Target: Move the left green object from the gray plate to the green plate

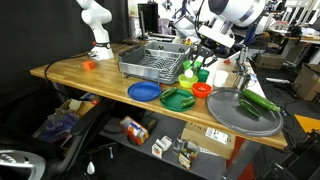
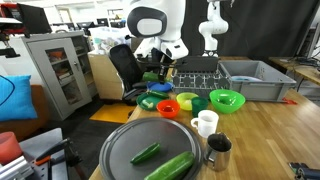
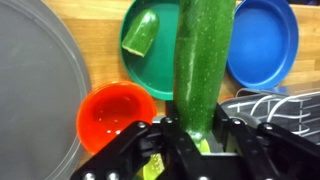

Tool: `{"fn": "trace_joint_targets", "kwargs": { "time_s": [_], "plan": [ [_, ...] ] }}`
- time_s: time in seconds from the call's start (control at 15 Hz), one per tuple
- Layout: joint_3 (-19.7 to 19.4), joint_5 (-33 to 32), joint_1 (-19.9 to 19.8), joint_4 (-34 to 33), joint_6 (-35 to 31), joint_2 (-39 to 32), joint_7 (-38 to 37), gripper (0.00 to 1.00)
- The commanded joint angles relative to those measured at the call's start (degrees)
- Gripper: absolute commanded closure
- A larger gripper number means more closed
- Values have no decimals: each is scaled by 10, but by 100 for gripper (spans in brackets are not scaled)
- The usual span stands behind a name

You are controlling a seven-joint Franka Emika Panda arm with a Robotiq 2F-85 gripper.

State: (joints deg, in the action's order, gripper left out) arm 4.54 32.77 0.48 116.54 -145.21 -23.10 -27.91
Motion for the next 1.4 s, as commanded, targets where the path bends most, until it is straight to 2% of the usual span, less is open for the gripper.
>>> {"fn": "trace_joint_targets", "kwargs": {
  "time_s": [0.0,0.4,1.0,1.33],
  "plan": [
    [28,47,7,-77,53,-47,4,88],
    [35,47,52,-272,141,-186,-81,88],
    [14,-6,92,-505,216,-352,-314,88],
    [22,-66,101,-625,324,-424,-439,88]
  ]
}}
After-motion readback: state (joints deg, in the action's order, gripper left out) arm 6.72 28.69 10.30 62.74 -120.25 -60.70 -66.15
